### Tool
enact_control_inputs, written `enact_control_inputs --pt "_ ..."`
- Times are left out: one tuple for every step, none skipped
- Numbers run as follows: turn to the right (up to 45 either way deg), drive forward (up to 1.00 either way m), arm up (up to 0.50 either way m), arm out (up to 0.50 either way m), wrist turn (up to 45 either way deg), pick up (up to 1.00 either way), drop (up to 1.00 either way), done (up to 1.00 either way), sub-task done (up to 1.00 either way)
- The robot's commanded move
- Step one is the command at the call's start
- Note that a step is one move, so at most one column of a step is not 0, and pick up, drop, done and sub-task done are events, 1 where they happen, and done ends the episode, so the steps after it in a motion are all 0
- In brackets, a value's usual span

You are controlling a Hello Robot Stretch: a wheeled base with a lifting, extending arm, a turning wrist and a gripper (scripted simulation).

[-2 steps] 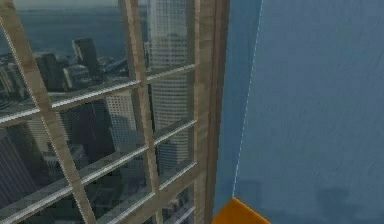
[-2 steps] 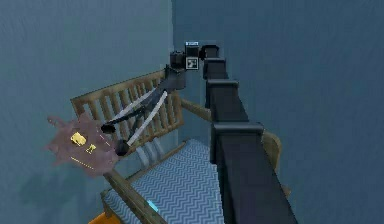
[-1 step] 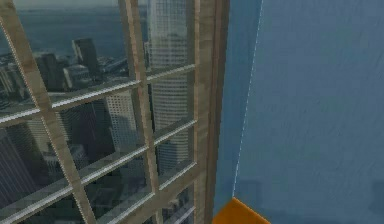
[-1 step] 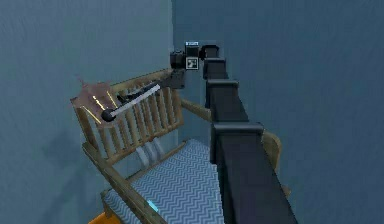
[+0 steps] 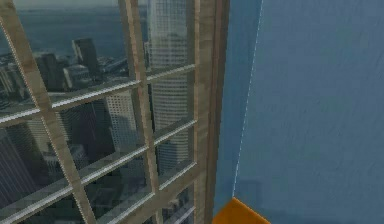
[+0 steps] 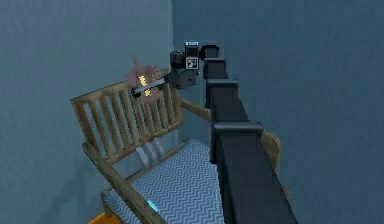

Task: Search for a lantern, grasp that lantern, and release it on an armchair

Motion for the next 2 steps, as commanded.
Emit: enact_control_inputs --pt "0.0 0.00 0.00 0.00 39.0 0.00 0.00 0.00 0.00" --pt "0.0 0.00 -0.30 0.00 0.0 0.00 0.00 0.00 0.00"
